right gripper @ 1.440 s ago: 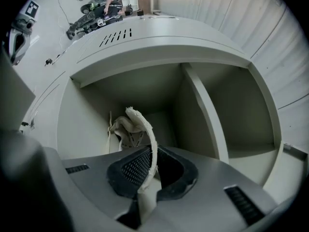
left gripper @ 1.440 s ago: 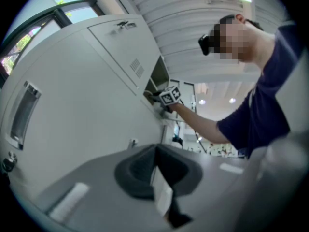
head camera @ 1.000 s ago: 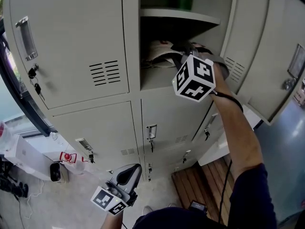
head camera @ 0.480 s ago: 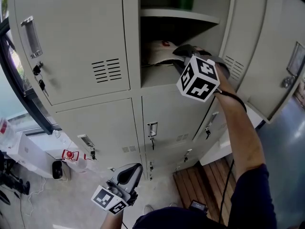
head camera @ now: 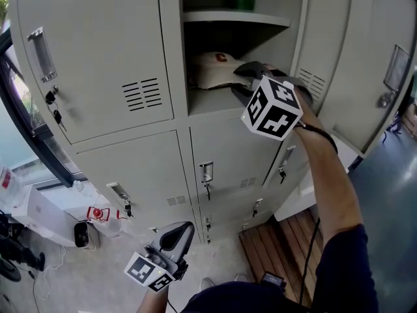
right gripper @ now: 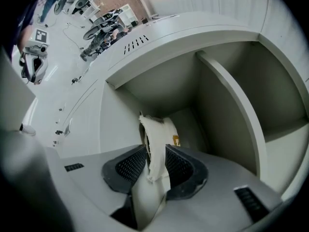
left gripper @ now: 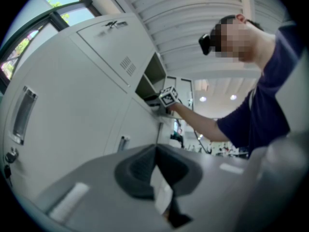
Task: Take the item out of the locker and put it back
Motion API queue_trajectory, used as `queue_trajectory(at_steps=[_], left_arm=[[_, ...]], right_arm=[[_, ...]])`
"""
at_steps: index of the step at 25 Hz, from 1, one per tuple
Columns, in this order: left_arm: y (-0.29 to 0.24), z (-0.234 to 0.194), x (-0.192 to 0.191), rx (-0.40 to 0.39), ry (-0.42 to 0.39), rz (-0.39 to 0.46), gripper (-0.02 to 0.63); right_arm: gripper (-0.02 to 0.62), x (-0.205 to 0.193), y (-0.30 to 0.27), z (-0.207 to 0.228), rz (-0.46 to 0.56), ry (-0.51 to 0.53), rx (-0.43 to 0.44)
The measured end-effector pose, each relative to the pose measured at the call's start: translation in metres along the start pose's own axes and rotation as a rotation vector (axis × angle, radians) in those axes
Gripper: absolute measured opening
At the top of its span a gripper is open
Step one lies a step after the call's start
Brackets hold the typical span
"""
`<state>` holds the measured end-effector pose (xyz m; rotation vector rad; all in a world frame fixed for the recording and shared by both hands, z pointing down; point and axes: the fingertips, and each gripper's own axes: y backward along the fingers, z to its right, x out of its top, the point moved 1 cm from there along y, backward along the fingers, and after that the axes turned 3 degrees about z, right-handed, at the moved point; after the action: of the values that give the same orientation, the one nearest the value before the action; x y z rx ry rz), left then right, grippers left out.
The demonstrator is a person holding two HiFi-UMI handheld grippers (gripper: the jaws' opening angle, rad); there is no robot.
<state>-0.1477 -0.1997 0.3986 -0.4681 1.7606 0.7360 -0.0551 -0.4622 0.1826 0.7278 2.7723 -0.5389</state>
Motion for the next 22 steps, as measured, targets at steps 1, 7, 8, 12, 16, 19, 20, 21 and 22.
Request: queue_trajectory(at_steps=[1,7,8,12,16,19,20,21,22], left_arm=[[0.001,0.000,0.000,-0.002,-0.001,-0.001,0.003],[0.003,0.005,0.003,-0.024,-0.008,-0.008,0.003],[0.003,0.005,0.004,-0.028,-0.010,-0.010,0.003],[0.004,0.007,0.007,-0.041,-0.016,-0.015,0.003],[0.003,0.009,0.008,-0.051,-0.021,-0.020,0.003],[0.002,0.013,0.007,-0.059,-0.023,-0.028,0.003],[0.002,0.014,0.008,-0.061,-0.025,-0.031,0.003],[0.002,0.014,0.008,-0.063,-0.028,-0.032,0.003],[0.002,0.015,0.009,-0.063,-0.031,-0.034,0.003]], right_arm=[[0.101,0.001,0.004,0.001,0.007,-0.003,-0.014],[0.100,0.016,0.039,0.006,0.063,-0.020,-0.108],[0.100,0.020,0.046,0.007,0.073,-0.022,-0.123],[0.094,0.033,0.077,0.008,0.120,-0.033,-0.189],[0.067,0.042,0.104,-0.001,0.168,-0.050,-0.250],[0.060,0.048,0.124,-0.017,0.204,-0.081,-0.269],[0.058,0.050,0.131,-0.023,0.219,-0.094,-0.275],[0.057,0.052,0.137,-0.028,0.234,-0.107,-0.281],[0.054,0.055,0.144,-0.033,0.252,-0.117,-0.285]])
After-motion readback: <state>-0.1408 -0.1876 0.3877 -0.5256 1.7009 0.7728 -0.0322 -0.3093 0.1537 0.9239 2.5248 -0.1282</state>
